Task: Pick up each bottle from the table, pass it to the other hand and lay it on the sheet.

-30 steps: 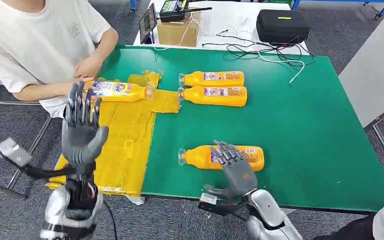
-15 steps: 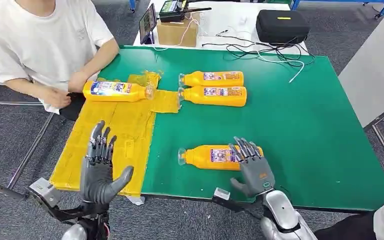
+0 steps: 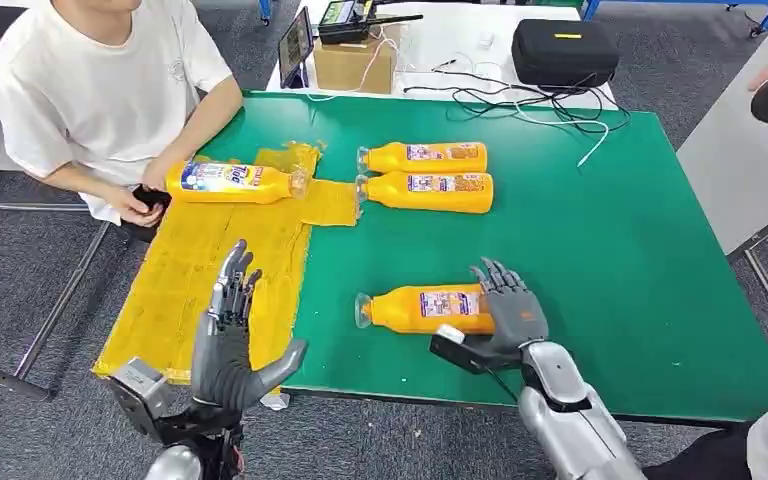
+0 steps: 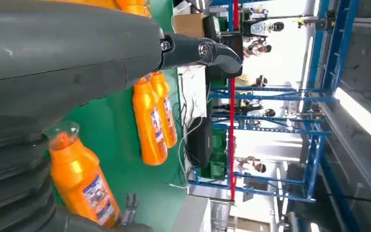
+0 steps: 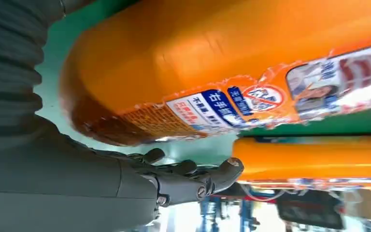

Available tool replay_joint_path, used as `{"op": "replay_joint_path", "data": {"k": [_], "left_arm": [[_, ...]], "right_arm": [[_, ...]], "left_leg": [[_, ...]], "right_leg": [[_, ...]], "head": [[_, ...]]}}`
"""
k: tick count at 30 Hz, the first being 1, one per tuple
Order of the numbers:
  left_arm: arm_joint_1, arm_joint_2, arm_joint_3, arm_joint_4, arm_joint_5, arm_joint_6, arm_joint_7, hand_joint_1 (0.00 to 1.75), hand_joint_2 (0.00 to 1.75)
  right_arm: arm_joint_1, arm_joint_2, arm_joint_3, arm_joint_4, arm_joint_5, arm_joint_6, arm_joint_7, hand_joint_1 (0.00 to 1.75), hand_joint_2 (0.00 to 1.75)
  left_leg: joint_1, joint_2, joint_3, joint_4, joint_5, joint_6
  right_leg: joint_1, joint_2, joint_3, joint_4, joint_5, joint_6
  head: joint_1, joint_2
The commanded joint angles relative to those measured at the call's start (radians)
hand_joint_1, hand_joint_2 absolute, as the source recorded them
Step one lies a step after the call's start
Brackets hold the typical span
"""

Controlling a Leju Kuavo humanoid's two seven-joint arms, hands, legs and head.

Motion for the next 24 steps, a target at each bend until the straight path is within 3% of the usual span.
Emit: {"op": "replay_joint_path", "data": {"k": [1, 7, 16, 17, 18, 24], "left_arm": [[-0.043, 0.036, -0.023, 0.073, -0.013, 0.015, 0.018, 0.00, 1.75], [-0.048, 0.037, -0.024, 0.080, -0.012, 0.011, 0.023, 0.00, 1.75], [-0.122, 0.042, -0.043, 0.160, -0.028, 0.010, 0.025, 0.00, 1.75], [-0.131, 0.039, -0.049, 0.165, -0.008, 0.000, 0.034, 0.00, 1.75], [-0.133, 0.040, -0.052, 0.165, -0.001, -0.004, 0.037, 0.00, 1.75], [-0.139, 0.050, -0.059, 0.171, 0.012, -0.005, 0.040, 0.00, 1.75]], "right_arm": [[-0.164, 0.047, -0.033, 0.283, 0.032, -0.015, 0.074, 0.00, 1.75], [-0.171, 0.049, -0.039, 0.302, 0.030, -0.016, 0.068, 0.00, 1.75], [-0.248, 0.095, -0.070, 0.447, -0.054, 0.142, 0.000, 0.00, 1.75], [-0.259, 0.092, -0.058, 0.470, -0.051, 0.182, 0.005, 0.66, 1.75], [-0.263, 0.090, -0.058, 0.480, -0.054, 0.201, 0.006, 1.68, 1.75], [-0.259, 0.069, -0.041, 0.512, -0.049, 0.254, -0.003, 1.75, 1.75]], "left_leg": [[0.000, 0.002, 0.003, -0.001, 0.000, -0.001], [0.000, 0.001, 0.004, -0.001, 0.000, -0.001], [0.000, 0.000, 0.003, -0.001, 0.001, -0.001], [0.000, 0.002, 0.004, -0.001, 0.000, -0.001], [0.000, 0.001, 0.003, -0.001, 0.001, -0.001], [0.000, 0.002, 0.008, -0.001, 0.001, -0.001]], "right_leg": [[0.000, 0.002, 0.002, -0.001, 0.000, -0.001], [0.000, 0.001, 0.004, -0.001, 0.000, -0.002], [0.000, 0.000, 0.003, -0.001, 0.001, -0.002], [0.000, 0.001, 0.003, -0.001, 0.001, -0.001], [0.000, 0.000, 0.003, -0.001, 0.000, -0.001], [0.001, -0.001, 0.007, -0.002, 0.000, -0.001]], "head": [[0.000, 0.000], [0.000, 0.000], [0.000, 0.000], [0.000, 0.000], [0.000, 0.000], [0.000, 0.000]]}}
